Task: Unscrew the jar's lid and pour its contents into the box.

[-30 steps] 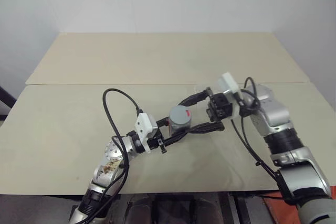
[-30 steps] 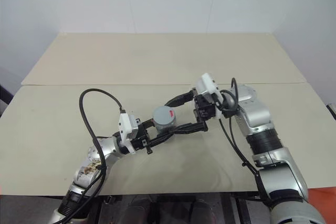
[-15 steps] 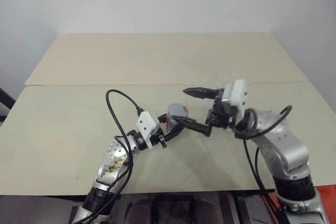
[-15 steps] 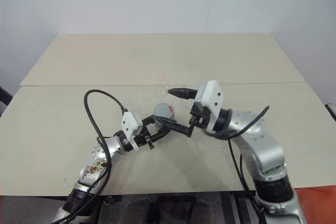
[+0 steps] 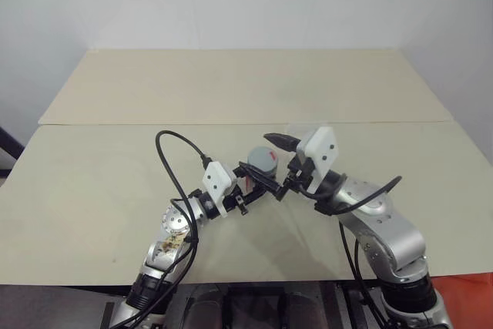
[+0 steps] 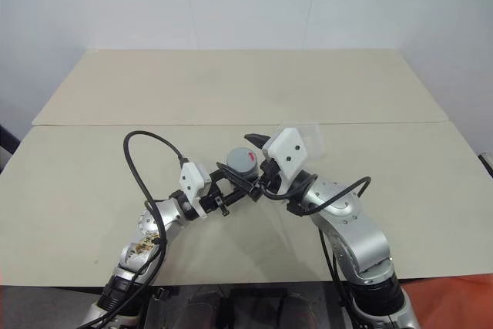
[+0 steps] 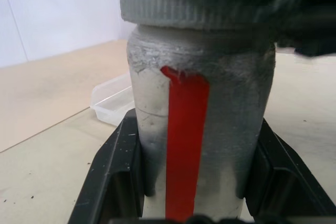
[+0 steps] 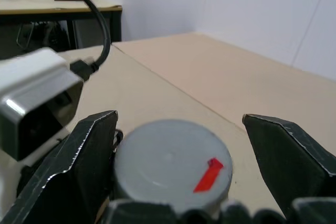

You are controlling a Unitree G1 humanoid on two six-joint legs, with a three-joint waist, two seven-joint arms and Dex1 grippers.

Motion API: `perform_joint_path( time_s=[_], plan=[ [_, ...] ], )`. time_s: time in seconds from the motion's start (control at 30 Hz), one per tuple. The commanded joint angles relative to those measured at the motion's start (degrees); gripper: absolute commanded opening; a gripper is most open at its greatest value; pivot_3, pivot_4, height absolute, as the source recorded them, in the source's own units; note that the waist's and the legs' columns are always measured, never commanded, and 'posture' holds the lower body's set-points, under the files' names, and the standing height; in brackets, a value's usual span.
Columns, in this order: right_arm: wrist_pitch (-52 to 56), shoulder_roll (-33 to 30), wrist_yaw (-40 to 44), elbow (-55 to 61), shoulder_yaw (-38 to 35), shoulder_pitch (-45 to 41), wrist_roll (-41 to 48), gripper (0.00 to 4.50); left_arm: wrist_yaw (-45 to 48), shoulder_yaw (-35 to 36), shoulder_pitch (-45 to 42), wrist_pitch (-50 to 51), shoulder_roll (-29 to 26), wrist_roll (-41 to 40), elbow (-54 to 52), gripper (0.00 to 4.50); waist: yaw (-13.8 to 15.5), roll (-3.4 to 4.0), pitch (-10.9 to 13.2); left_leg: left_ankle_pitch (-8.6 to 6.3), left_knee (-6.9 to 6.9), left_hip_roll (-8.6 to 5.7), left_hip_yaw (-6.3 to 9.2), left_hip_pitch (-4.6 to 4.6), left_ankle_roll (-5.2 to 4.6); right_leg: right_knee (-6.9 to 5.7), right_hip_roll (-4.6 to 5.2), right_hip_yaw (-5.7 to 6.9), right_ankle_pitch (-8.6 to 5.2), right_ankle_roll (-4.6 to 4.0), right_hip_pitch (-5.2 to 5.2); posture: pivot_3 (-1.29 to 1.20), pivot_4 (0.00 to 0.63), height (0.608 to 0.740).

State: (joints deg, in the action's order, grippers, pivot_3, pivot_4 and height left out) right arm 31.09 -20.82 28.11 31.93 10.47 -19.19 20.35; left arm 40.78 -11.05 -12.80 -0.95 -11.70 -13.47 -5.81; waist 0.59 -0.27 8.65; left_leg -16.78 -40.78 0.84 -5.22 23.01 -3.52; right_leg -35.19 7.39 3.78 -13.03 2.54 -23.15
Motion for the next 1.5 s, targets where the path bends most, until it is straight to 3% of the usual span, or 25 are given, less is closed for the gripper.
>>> perform_joint_path(
  time_s=[0.03,0.8,1.5],
  plan=[
    [-2.0,1.0,-0.7,0.6,0.3,-1.0,-1.4,4.45,-0.1,0.0,-0.6,-1.4,0.2,-0.2,-1.2,1.98,0.0,0.00,0.0,0.00,0.00,0.00,0.00,0.00,0.00,0.00,0.00,0.00,0.00,0.00,0.00,0.00,0.150,0.740],
    [-1.4,-0.2,-2.0,3.3,-5.3,3.2,-1.3,4.45,2.2,1.6,-1.5,-0.3,-1.0,-2.4,1.9,1.98,0.0,0.00,0.0,0.00,0.00,0.00,0.00,0.01,0.00,0.00,0.00,0.01,0.00,0.00,0.00,0.00,0.150,0.740],
    [-2.9,-7.5,0.7,3.8,-10.7,8.3,-1.2,4.50,3.6,2.2,-2.9,-0.9,-2.2,-2.1,4.8,1.97,0.1,0.00,0.0,-0.01,0.00,-0.01,0.01,0.00,-0.02,0.05,-0.01,0.00,0.00,0.00,0.01,0.00,0.150,0.740]
  ],
)
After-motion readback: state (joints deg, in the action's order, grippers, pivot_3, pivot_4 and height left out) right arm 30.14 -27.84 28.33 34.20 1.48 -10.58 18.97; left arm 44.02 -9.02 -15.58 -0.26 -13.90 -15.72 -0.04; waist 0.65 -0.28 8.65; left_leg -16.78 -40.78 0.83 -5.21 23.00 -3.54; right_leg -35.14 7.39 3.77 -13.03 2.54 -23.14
